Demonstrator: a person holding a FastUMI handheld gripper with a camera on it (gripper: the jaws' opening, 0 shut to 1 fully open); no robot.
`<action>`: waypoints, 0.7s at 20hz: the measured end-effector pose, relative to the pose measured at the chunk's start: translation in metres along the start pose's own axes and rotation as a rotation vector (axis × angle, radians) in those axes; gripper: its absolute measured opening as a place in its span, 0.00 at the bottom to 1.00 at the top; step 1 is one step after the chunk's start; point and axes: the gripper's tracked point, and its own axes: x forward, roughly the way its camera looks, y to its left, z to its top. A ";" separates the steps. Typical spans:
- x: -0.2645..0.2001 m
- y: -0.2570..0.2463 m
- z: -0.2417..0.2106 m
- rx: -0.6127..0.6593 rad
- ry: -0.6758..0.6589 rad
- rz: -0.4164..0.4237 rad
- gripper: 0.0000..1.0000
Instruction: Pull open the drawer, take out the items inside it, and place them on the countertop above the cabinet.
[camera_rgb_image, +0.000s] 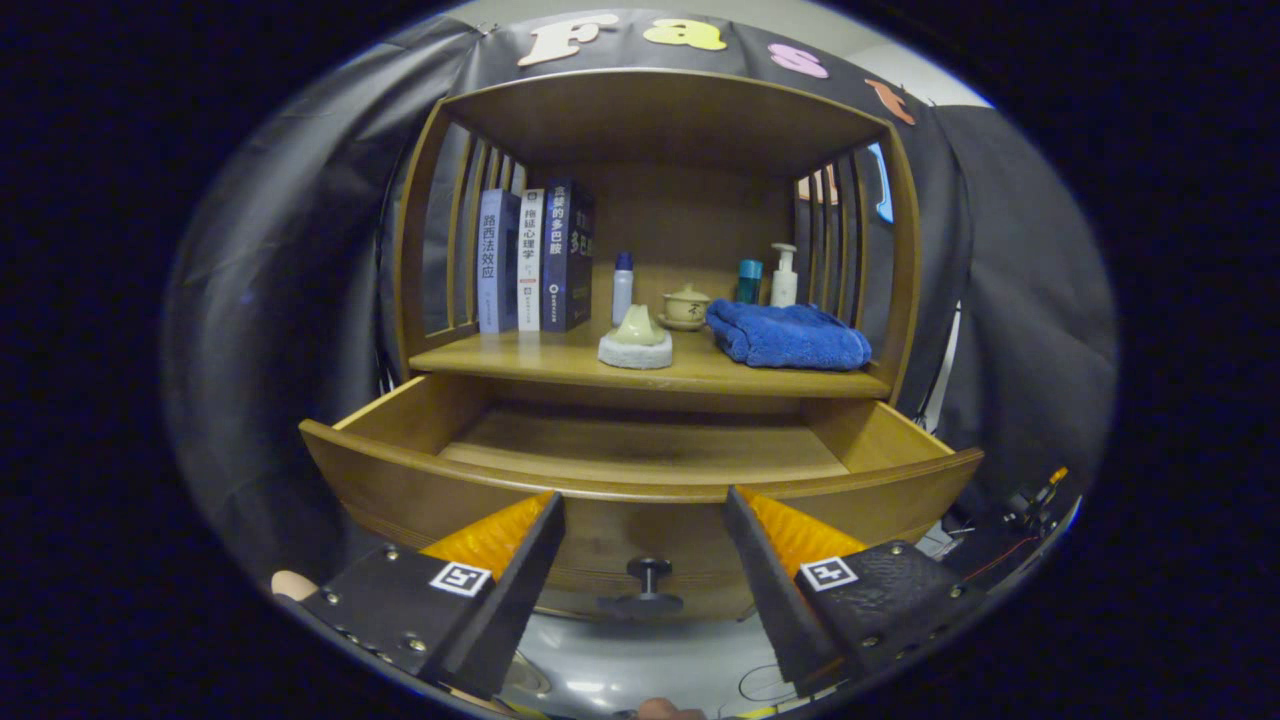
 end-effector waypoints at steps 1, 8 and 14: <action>-0.002 0.000 -0.001 0.006 -0.004 -0.001 0.97; 0.005 0.000 0.003 0.001 -0.007 0.000 0.97; 0.014 0.000 0.005 0.000 -0.009 -0.001 0.97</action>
